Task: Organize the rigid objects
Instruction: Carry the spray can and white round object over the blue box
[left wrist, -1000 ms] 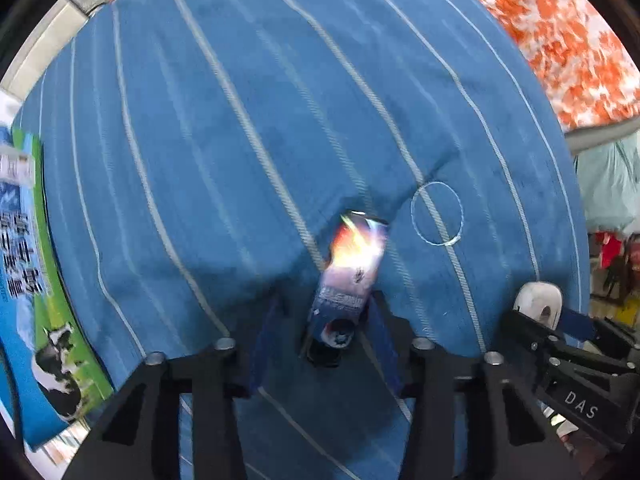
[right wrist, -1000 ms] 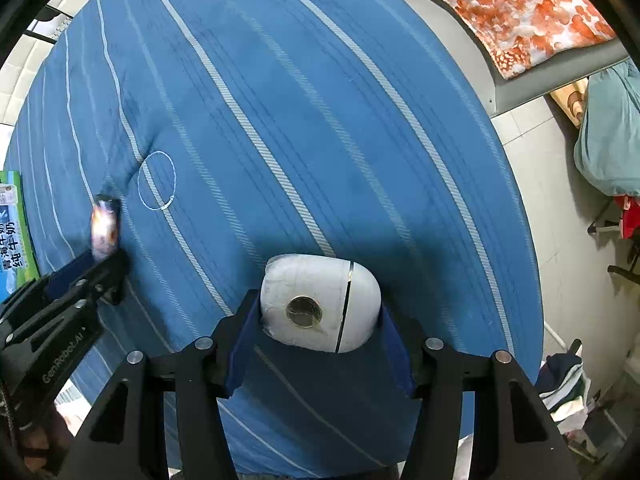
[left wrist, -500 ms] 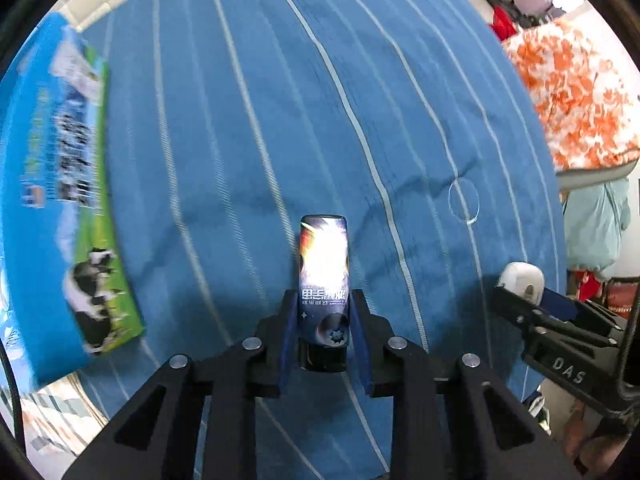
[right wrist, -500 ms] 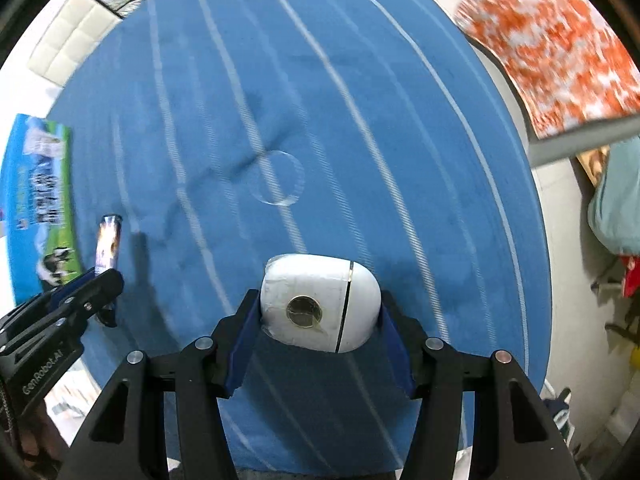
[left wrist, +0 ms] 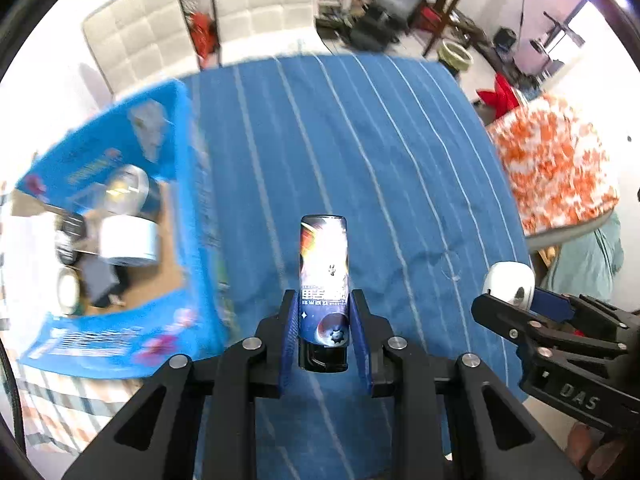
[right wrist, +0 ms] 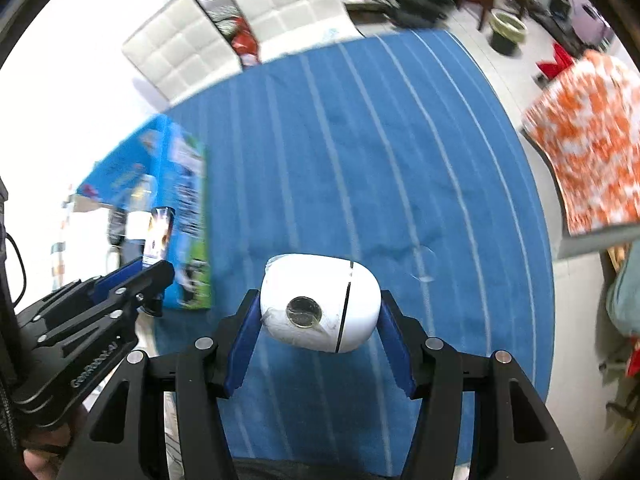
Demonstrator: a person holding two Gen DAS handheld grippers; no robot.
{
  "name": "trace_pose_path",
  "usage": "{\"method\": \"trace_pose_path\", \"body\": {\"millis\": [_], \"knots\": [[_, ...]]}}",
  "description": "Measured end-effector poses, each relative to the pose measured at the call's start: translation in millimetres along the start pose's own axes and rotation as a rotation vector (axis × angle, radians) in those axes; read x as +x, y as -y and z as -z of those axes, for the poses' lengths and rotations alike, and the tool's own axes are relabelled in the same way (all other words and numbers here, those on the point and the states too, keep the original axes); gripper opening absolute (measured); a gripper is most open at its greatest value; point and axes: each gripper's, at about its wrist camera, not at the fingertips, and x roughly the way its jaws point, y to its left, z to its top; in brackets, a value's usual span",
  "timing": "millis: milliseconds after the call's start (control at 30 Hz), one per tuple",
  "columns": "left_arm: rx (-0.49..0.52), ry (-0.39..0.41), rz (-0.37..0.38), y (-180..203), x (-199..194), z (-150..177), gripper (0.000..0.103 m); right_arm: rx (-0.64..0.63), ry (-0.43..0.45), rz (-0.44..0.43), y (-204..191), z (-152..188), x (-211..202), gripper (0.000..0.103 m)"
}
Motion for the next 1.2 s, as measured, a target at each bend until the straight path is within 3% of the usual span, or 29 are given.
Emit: {"method": "trace_pose_path", "body": {"millis": [333,533,900,1200], "knots": [[-0.107,0.104,-0.089,-78,-60,4,0.023,-0.132,0.052,-0.060,-105,8,-30,0.059],[-0.158,0.153,-0.121,-115,-95,11,0.023,-0.185,0.074,-0.073,-147,18,-45,0.059],[-0.186,0.204,-0.144,-153,-134,26,0.023,-0.238,0.093,-0.067,-190,25,-58,0.059],[-0.203,0.200,-0.116,-179,-128,32,0.023,-0.251,0.078,-0.031,-212,24,-31,0.059]]}}
